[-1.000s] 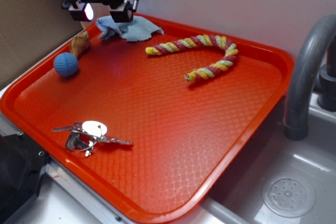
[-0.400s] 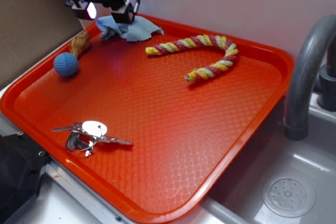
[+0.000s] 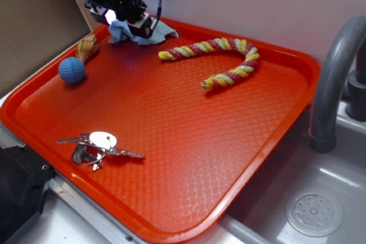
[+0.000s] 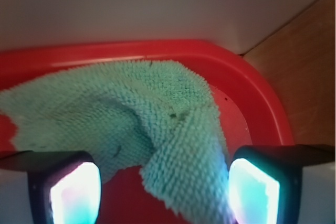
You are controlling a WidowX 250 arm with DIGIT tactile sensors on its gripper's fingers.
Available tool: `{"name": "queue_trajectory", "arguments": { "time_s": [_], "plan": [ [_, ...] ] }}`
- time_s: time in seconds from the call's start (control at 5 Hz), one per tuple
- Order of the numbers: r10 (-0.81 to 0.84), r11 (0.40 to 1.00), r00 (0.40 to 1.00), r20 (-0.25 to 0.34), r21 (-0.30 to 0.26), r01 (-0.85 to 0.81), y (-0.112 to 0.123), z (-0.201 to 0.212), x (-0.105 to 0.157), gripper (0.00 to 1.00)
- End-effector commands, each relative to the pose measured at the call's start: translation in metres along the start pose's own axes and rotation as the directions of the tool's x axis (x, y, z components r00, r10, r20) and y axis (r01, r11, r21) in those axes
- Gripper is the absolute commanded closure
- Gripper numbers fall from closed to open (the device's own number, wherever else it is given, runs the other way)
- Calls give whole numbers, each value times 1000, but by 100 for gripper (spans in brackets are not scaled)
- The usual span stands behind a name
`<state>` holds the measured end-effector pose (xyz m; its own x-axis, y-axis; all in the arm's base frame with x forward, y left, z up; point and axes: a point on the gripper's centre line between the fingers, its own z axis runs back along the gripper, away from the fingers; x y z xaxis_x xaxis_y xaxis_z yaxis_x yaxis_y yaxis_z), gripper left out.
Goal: Grab the blue cloth.
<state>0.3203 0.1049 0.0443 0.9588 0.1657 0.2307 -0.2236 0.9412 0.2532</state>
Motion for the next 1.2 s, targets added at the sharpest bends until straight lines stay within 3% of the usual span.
{"name": "queue_trajectory", "arguments": {
  "time_s": [0.0,0.2,0.4,1.0],
  "plan": [
    [-38,998,999,10,56,37,-2,-11,17,0],
    [-22,995,1000,3,98,22,-10,-20,14,34],
    [3,997,1000,-1,82,-3,-8,-20,14,100],
    [113,991,993,-35,80,-110,4,-4,15,100]
  ]
}}
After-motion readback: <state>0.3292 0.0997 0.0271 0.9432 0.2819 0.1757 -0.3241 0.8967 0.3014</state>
